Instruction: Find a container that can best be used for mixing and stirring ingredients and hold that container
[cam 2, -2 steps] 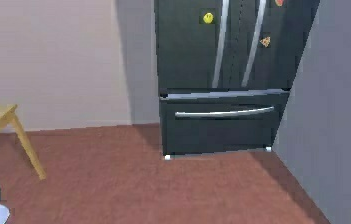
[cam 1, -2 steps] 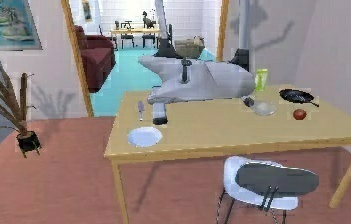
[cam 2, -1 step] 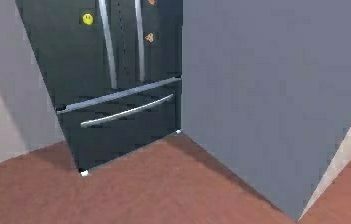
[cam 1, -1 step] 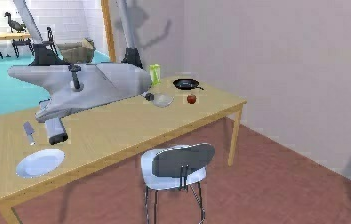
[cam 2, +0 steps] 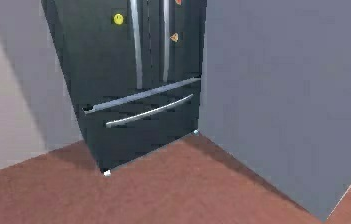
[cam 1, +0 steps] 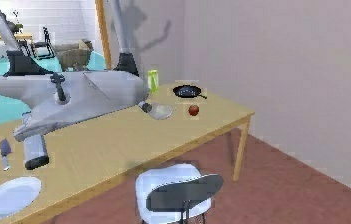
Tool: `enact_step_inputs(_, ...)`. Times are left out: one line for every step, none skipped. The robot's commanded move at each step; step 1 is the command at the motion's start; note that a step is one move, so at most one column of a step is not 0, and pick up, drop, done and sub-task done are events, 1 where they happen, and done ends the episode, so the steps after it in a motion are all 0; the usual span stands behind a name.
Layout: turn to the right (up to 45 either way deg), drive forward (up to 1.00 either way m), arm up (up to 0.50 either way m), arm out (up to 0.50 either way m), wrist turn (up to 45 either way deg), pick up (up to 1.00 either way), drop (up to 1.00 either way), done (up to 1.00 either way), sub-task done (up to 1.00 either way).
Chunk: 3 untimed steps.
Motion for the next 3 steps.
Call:
enact_step_inputs(45.0,0.0,0.0,0.0,0.0,0.0,0.0,0.0,0.0)
enact_step_inputs(18.0,0.0,0.0,0.0,0.0,0.0,0.0,0.0,0.0)
enact_step_inputs(0.0,0.2,0.0,0.0,0.0,0.0,0.0,0.0,0.0)
